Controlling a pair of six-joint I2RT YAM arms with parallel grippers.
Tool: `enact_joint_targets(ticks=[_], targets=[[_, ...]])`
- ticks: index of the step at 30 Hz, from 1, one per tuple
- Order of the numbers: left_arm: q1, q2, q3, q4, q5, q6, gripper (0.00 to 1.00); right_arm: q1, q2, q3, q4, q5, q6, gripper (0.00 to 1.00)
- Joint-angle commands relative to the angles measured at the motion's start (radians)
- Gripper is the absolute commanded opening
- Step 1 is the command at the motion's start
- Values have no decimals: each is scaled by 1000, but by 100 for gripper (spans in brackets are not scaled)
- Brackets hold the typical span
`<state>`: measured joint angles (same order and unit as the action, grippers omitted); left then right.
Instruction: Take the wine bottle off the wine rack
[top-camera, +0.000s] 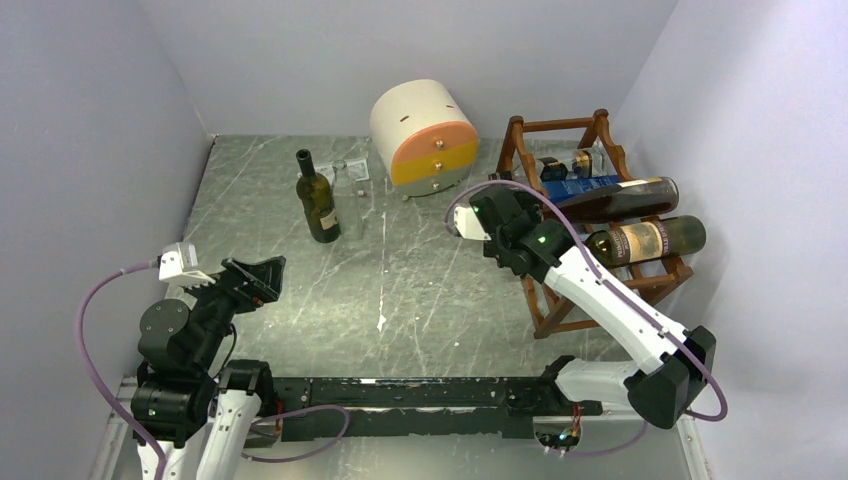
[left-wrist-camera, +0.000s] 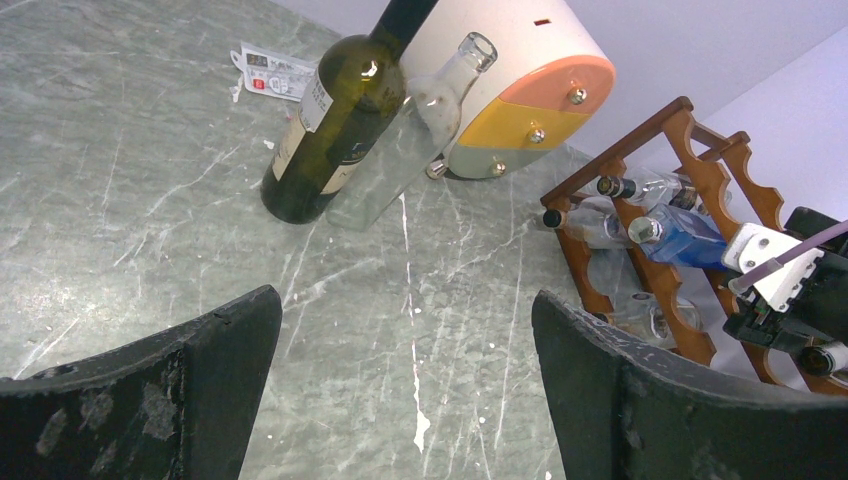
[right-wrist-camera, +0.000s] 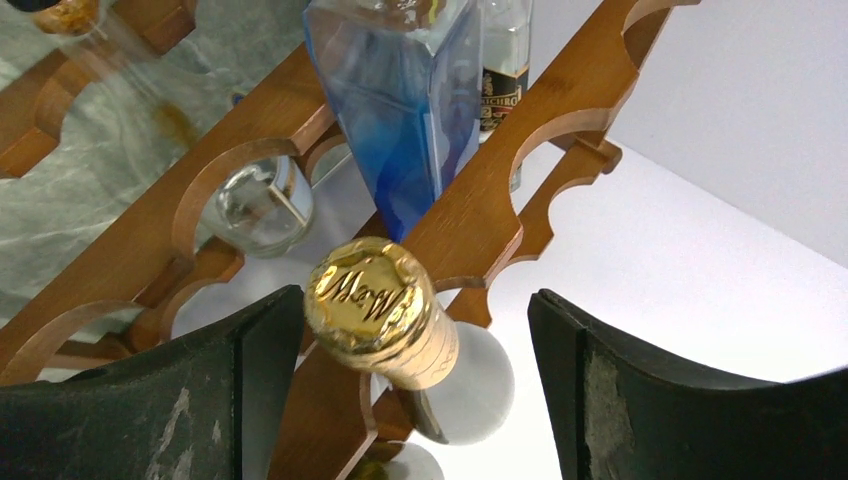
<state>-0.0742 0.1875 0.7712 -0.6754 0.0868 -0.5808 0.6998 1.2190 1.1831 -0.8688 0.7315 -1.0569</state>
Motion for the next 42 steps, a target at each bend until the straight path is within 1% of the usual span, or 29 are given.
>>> enact_joint_targets(ticks=[1,8,15,19,21,24,26,32,34,35,39,42], targets=[[6,-11,-7,36,17,11,99,-34,-16,-20,122,-46,-158,85],[7,-11,-6,33,13,11,99,-61,-13,-57,199,-71,-226,80],[7,-10,-6,31,11,9,99,-82,-21,-91,238,-85,-263,77],[7,-7,-6,31,12,10,99,-83,-22,-90,238,-92,-266,71],[7,-7,-6,32,11,10,99,-84,-24,-94,237,-94,-266,65],[7,-5,-5,31,11,9,99,-84,-41,-99,247,-98,-267,45],[7,-4,-7,34,14,10,99,-83,-57,-93,253,-103,-258,34],[8,3,-7,36,18,12,99,-85,-89,-99,267,-91,-267,12],[8,5,-7,35,17,10,99,-83,-102,-112,295,-76,-283,2],[8,5,-7,35,17,12,99,-82,-108,-112,306,-70,-288,0],[8,9,-6,35,17,9,99,-82,-124,-87,361,-47,-308,0],[8,13,-6,34,18,11,99,-80,-127,-37,363,-37,-301,0]])
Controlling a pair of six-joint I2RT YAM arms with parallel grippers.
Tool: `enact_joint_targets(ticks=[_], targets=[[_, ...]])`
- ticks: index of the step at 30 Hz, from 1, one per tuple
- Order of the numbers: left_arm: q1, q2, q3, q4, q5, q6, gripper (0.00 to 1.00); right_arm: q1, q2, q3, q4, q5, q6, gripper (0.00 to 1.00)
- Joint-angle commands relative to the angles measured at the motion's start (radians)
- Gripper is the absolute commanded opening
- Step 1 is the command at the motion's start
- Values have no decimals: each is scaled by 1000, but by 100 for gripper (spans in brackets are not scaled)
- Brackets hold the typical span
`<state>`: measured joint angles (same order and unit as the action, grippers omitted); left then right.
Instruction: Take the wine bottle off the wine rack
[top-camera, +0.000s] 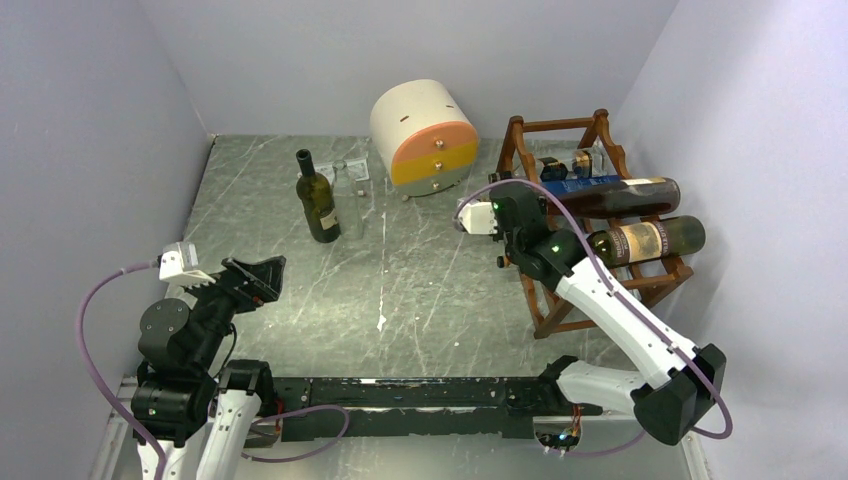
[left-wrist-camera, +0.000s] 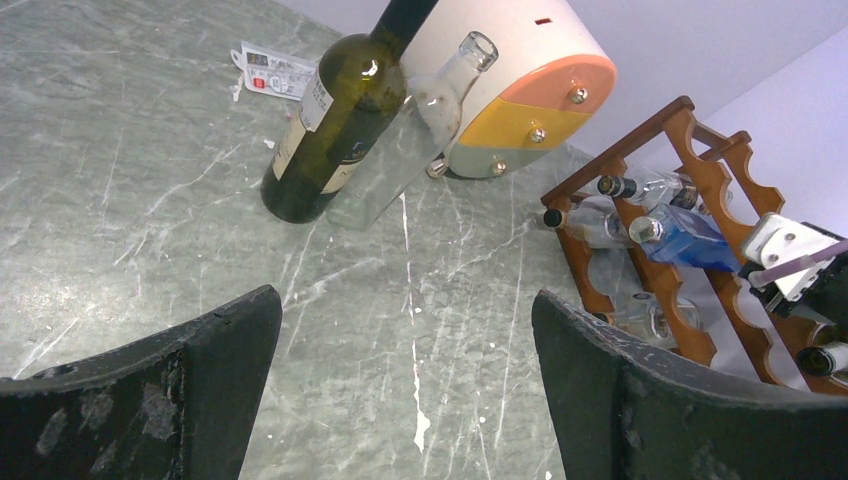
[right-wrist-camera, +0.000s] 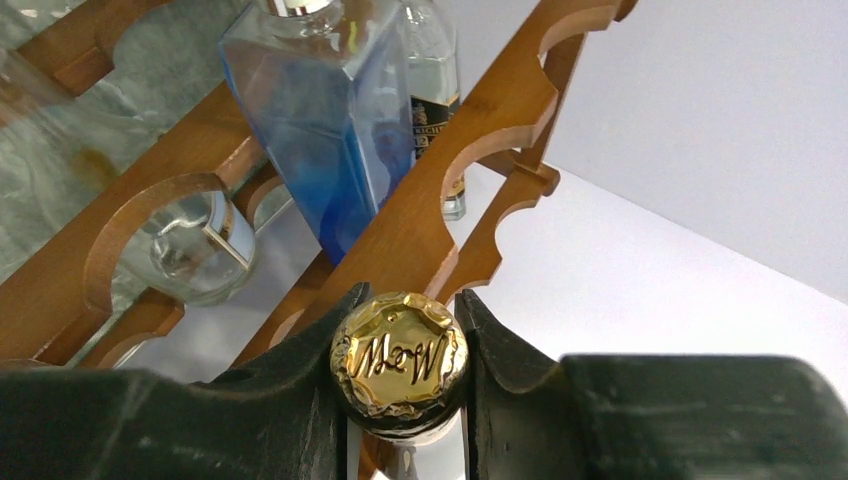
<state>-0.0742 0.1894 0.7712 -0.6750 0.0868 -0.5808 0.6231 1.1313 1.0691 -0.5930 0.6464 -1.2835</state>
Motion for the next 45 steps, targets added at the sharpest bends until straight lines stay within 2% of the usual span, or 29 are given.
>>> enact_joint_targets(ticks=[1,17,32,45], targets=[[8,11,-7,34,18,11,99,-5,-38,93,96,60,-76,0],[8,16,-7,35,18,9,99,-5,17,296,286,109,-126,0],[8,11,-8,35,19,12,99,-7,120,515,192,78,-94,0],[8,15,-8,35,16,9,99,-5,124,541,152,60,-71,0]])
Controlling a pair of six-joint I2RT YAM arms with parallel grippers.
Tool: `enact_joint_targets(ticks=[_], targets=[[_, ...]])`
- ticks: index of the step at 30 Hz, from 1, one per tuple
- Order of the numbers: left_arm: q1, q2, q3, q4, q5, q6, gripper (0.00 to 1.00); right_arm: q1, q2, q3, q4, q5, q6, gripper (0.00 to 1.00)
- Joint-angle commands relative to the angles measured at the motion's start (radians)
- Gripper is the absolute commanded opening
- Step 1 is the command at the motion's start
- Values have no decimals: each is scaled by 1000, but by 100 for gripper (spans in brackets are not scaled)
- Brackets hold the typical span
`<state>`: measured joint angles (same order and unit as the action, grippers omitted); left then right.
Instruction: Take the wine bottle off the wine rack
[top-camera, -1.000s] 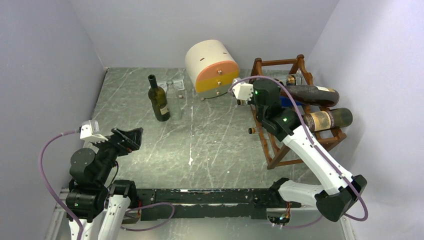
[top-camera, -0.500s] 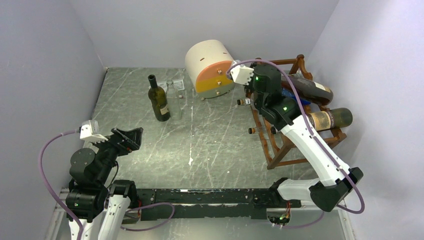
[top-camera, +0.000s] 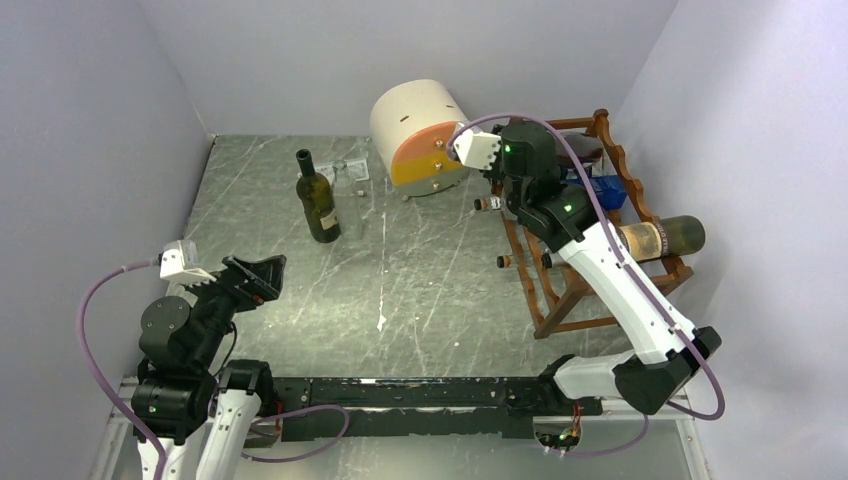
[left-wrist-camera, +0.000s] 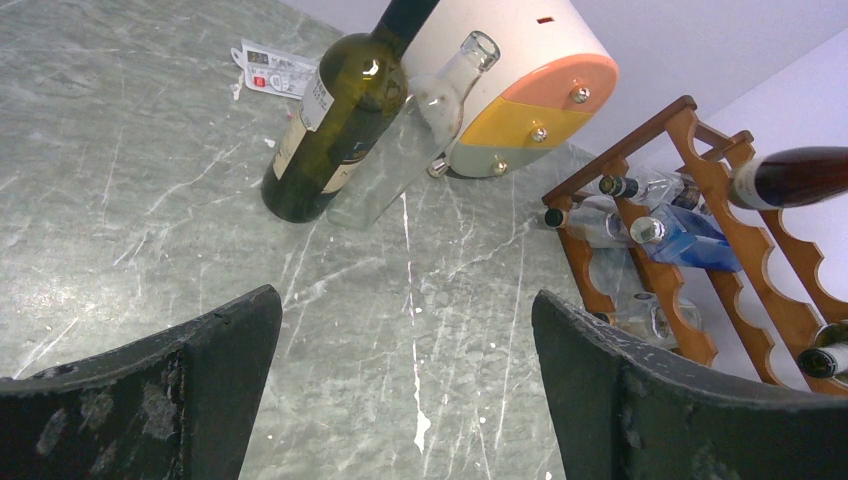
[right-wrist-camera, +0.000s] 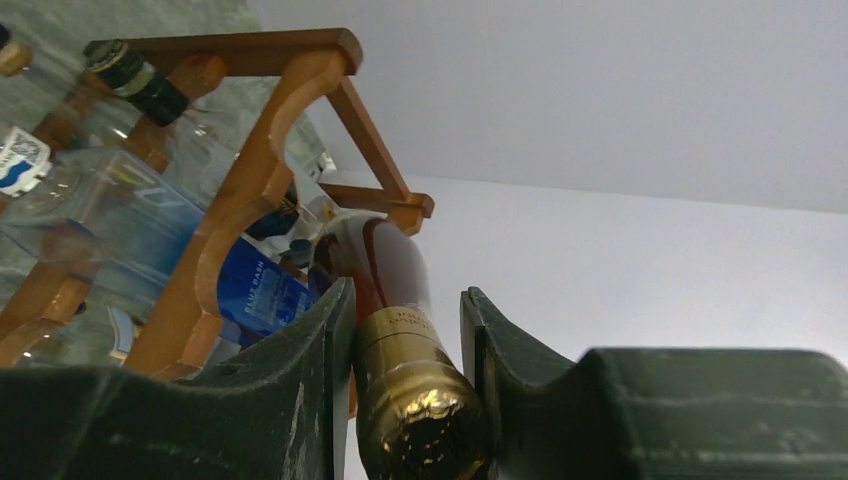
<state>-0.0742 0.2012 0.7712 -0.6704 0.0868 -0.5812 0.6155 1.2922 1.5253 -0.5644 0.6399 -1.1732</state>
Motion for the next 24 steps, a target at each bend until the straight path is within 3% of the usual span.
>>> enact_joint_targets(ticks=[1,10,24], targets=[[8,5,-8,30,16,9,99,3,-37,88,119,57,-171,0],[8,4,-7,28,19,11,99,-8,-37,54,156,18,-118,0],[8,7,-9,32,23,12,99,-7,-17,201,77,33,-70,0]])
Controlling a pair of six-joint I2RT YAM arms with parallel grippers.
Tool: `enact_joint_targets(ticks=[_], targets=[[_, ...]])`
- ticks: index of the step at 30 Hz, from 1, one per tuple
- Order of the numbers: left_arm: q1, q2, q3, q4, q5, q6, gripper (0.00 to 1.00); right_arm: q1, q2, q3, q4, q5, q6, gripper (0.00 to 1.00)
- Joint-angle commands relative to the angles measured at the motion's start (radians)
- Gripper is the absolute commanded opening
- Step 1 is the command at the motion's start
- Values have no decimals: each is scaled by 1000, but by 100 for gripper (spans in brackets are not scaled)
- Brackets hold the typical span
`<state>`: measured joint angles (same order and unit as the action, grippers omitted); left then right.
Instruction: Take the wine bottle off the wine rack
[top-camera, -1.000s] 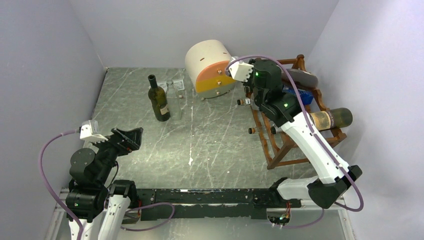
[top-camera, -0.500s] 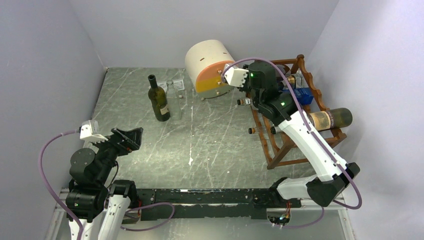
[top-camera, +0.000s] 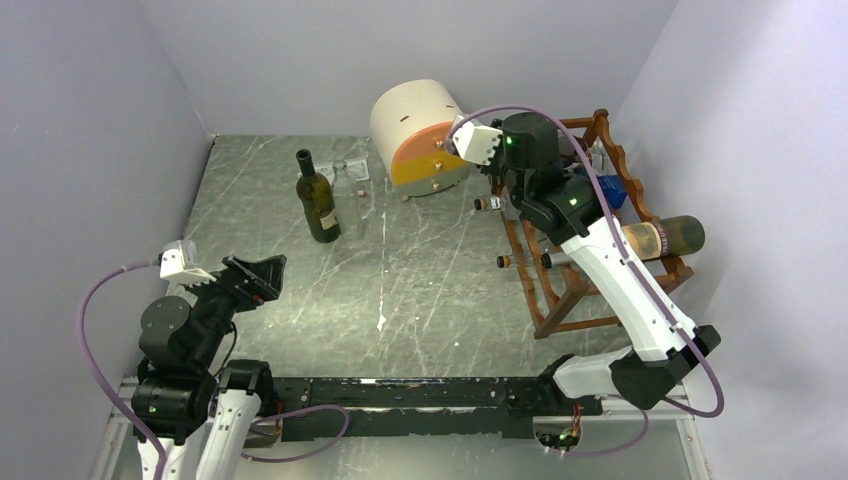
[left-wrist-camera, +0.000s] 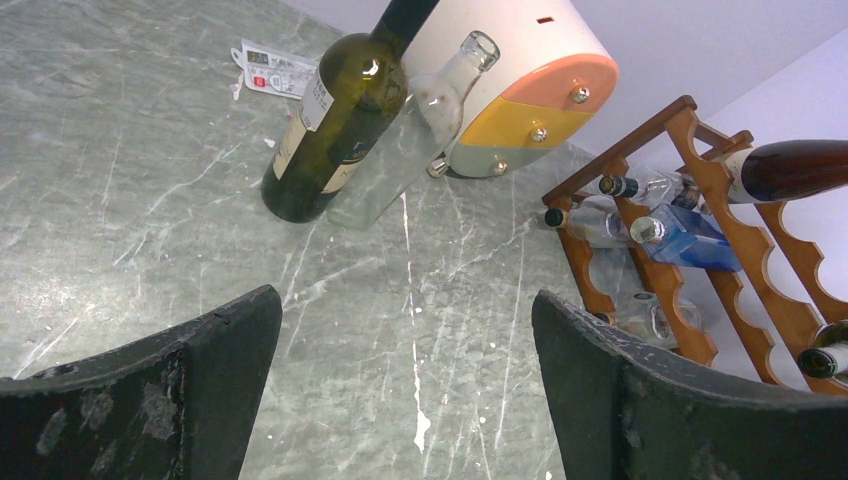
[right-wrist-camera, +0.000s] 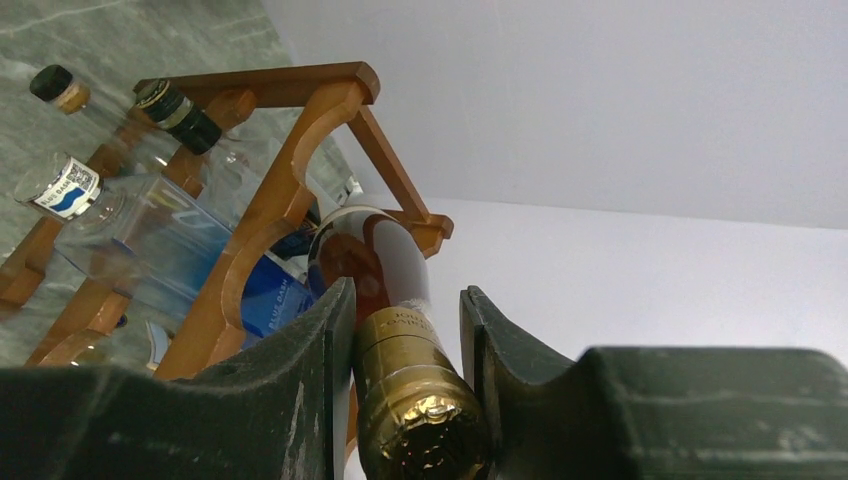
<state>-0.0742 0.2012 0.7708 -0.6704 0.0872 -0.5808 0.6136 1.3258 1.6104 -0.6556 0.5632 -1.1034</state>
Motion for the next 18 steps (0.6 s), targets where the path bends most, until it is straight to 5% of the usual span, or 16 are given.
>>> enact_joint_targets(ticks=[1,18], targets=[[8,10,-10,32,22,12,99,-5,-50,125,160,108,-138,0],[8,28,-8,32,25,12,99,45,-21,232,108,123,-135,0]])
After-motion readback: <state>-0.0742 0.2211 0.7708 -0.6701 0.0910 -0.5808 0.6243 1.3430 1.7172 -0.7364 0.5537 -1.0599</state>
